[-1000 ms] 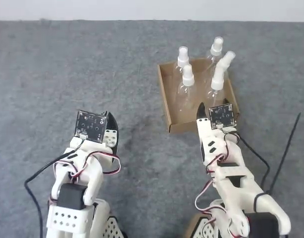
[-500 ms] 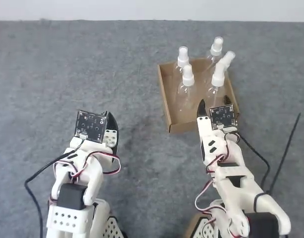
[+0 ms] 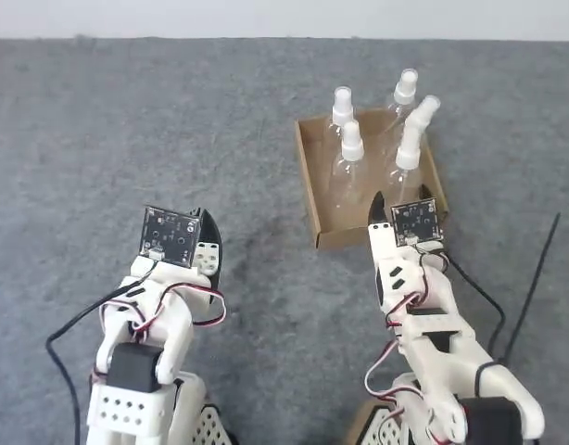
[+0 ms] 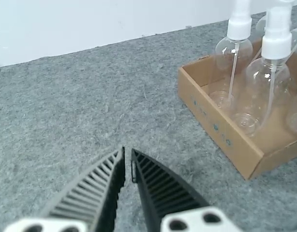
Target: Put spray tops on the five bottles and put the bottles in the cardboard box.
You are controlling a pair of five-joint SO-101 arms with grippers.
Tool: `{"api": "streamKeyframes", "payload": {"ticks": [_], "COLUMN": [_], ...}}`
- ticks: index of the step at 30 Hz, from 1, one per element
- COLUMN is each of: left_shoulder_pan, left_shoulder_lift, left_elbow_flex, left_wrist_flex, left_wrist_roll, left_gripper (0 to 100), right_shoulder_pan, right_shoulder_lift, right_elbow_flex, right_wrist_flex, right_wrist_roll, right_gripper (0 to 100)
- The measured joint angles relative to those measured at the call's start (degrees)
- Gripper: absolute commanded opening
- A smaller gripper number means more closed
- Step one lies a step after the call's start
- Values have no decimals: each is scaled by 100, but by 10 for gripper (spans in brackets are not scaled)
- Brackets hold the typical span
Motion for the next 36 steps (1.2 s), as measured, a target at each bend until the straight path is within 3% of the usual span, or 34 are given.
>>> {"api": "streamKeyframes", "payload": {"ticks": [23, 29, 32, 36], "left_shoulder_pan": [0, 0, 0, 0], "left_shoulder_lift": [0, 0, 0, 0], "left_elbow_flex": [0, 0, 0, 0], "left_wrist_flex": [0, 0, 0, 0], "left_wrist_roll": [0, 0, 0, 0], "left_gripper": [12, 12, 12, 12], "right_shoulder_pan": [-9, 484, 747, 1046], "right_shoulder_lift": [0, -290, -897, -1952], "right_elbow_flex": [97, 97, 97, -220], "right_wrist_flex": [0, 18, 624, 2189], "right_wrist_roll": [0, 0, 0, 0], "right_gripper": [278, 278, 278, 278]}}
